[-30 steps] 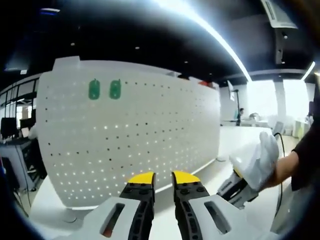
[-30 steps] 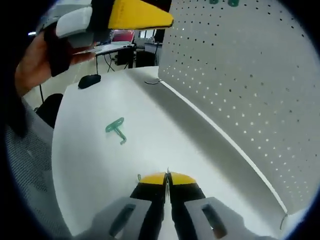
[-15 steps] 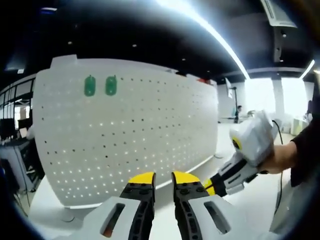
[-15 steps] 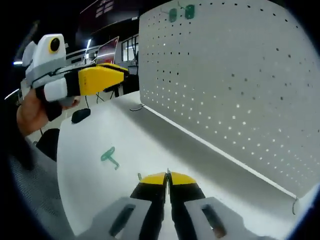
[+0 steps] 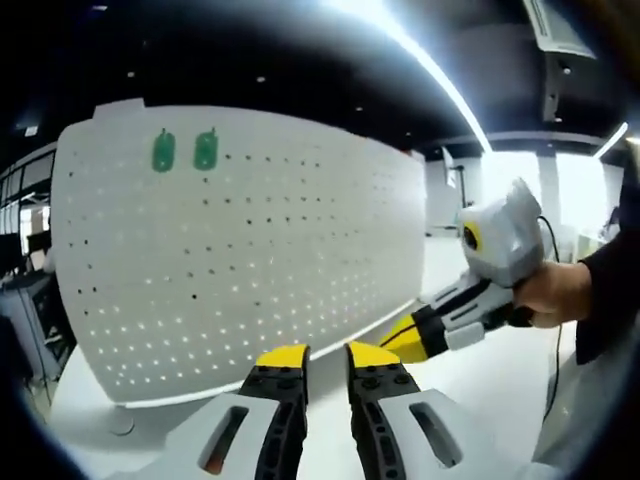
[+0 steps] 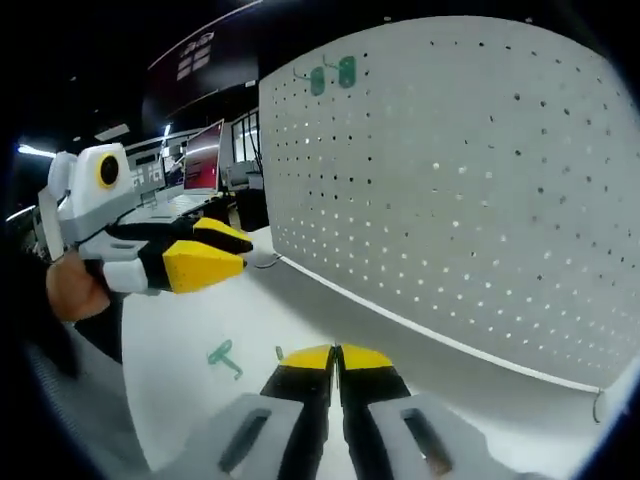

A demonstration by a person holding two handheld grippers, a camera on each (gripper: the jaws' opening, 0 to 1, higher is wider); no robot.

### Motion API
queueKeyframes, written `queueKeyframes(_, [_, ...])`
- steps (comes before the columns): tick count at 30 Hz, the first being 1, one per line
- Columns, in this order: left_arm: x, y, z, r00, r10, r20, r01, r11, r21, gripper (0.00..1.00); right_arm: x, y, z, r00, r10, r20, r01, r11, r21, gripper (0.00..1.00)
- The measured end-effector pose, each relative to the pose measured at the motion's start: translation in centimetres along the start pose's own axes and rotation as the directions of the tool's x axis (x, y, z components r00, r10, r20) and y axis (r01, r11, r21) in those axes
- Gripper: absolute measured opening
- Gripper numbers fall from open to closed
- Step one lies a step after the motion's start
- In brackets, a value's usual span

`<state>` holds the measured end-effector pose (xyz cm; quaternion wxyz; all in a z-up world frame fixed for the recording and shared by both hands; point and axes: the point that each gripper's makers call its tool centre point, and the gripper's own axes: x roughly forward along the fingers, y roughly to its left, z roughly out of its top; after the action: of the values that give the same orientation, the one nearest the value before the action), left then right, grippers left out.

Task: Insert the hook assembly into the mounting plate slot until the hook locks in place.

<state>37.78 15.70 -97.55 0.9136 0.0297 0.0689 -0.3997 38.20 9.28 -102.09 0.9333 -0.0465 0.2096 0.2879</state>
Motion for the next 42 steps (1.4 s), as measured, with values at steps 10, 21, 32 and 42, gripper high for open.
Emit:
queueKeyframes(10, [0.6, -1.9, -1.1, 0.996, -0.077, -0.037, 0.076, 0.997, -0.003, 0.15, -0.2, 0.2, 1.1, 0.999, 0.01, 0.039, -0.011, 1.0, 0.027, 0.0])
queueKeyframes(21, [0.8, -2.5, -1.6, 0.993, -0.1, -0.056, 0.101, 0.995, 0.005, 0.15, -0.4, 1.4, 2.2, 0.993, 0.067, 0.094, -0.077, 0.99, 0.117, 0.0])
queueKeyframes(32, [0.9, -2.4, -1.8, 0.994, -0.092, -0.062, 0.093, 0.996, 0.011, 0.13, -0.3, 3.5, 2.9, 0.978, 0.153, 0.14, -0.181, 0.96, 0.212, 0.0])
queueKeyframes(42, [0.8, -2.2, -2.0, 0.994, -0.082, -0.074, 0.085, 0.996, 0.04, 0.06, -0.5, 4.1, 3.1, 0.974, 0.172, 0.15, -0.204, 0.95, 0.234, 0.0])
